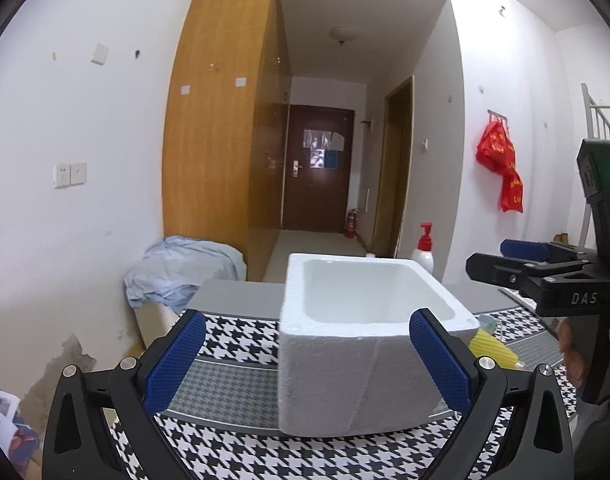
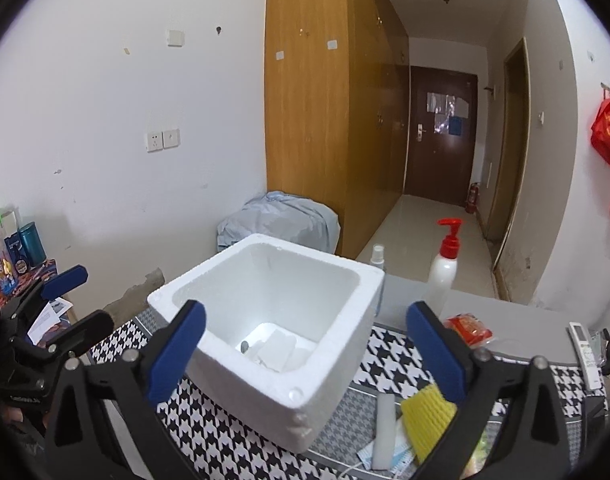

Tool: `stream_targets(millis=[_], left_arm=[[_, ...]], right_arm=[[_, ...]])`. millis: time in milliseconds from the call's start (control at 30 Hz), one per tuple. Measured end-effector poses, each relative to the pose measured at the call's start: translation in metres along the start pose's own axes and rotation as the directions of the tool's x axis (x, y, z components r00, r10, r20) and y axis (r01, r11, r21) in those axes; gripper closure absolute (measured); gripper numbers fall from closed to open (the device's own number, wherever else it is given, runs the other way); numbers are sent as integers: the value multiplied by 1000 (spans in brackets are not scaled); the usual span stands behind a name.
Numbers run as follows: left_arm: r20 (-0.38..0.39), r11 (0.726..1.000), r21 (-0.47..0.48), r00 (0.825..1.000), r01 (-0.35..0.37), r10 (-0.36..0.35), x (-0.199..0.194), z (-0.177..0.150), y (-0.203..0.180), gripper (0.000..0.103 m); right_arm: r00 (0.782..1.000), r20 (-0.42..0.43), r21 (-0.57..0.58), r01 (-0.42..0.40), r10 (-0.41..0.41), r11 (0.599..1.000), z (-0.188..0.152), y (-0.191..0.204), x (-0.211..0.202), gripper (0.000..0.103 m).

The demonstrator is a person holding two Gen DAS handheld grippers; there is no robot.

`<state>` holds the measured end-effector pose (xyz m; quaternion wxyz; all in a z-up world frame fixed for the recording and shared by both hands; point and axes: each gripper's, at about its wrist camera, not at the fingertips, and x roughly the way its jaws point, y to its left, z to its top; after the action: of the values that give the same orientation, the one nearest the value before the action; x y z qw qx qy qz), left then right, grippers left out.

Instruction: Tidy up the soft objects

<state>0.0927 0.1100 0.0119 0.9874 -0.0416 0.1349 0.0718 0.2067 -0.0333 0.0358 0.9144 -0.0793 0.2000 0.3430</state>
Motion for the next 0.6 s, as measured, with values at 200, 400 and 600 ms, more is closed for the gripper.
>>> stream_targets(millis=[200,400,600], left_arm=[[0,1000,5,1000,24,-24,0,4,-15,1],[-6,996,38,997,77,-76,1,5,-38,1],[-23,991,47,992,124,-123,4,5,-58,1]], right_arm=[[999,29,4,33,-33,999,-5,-10,-19,1],[997,44,30,55,-56,998,-16,-23,-37,0],[994,51,59,91,-95,994,-32,-41,-58,0]])
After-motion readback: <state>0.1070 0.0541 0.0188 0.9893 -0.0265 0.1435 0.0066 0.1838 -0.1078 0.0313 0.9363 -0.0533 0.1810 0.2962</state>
